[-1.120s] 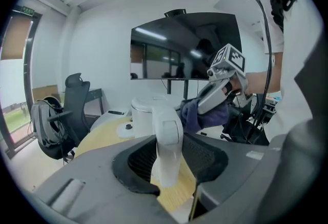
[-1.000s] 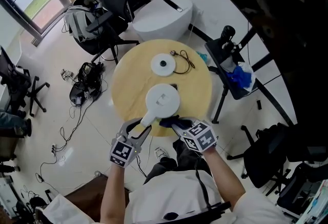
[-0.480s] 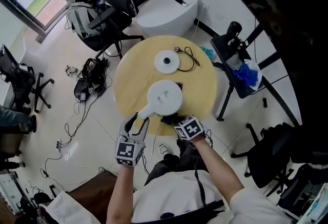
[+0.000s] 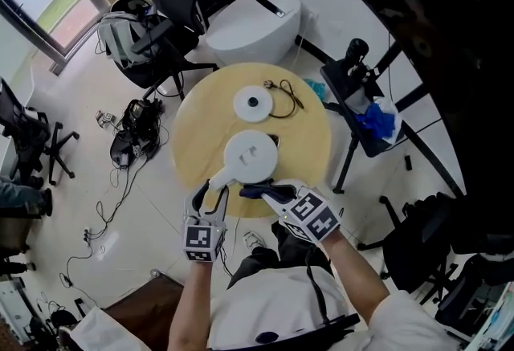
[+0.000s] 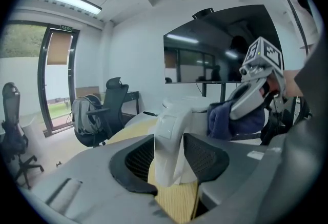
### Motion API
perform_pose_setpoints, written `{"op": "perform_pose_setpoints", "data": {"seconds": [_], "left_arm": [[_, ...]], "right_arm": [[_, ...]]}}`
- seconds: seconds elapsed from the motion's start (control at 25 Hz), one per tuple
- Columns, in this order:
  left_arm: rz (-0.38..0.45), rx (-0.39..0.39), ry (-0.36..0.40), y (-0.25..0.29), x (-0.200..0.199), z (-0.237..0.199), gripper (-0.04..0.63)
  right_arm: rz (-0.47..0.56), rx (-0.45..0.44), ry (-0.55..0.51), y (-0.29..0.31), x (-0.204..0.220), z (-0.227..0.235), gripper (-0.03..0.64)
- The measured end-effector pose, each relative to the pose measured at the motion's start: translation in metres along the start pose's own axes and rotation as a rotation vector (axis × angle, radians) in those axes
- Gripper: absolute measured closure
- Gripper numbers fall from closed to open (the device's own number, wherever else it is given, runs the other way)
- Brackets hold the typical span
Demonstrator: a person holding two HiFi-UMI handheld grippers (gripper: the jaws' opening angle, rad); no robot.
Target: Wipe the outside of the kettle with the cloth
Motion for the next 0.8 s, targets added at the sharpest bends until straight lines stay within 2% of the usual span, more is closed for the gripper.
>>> {"op": "perform_pose_setpoints", "data": {"seconds": [0.12,0.32,0.44,0.56,0.8], "left_arm": [[-0.008,-0.028,-0.018,0.005,0.003,0.000,0.410],[0.000,-0.101,-0.023,0.009,0.003,0.001,0.410],[-0.007,-0.118,-0.024,0.010,0.004,0.001,0.414],[-0.011,-0.102,-0.019,0.011,0.002,0.001,0.420],[-0.005,-0.017,0.031,0.007,0.002,-0.002,0.426]], "right_arm": [[0.013,-0.002,-0.031,-0.012,-0.012,-0.001,0.551],[0.016,-0.020,0.034,-0.010,0.001,0.003,0.549],[-0.001,-0.025,0.054,-0.002,0.011,0.007,0.551],[-0.022,-0.039,0.056,0.008,0.017,0.010,0.551],[-0.036,-0.071,0.039,0.013,0.018,0.010,0.549]]}}
Point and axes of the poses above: the fingertips, and each gripper's own axes: y forward along the fingers, z to its right, x out of its underside, the point moved 5 cm from there along -y, backward along the fingers, and after that the axes turned 5 degrees about -y, right-handed, at the moved point
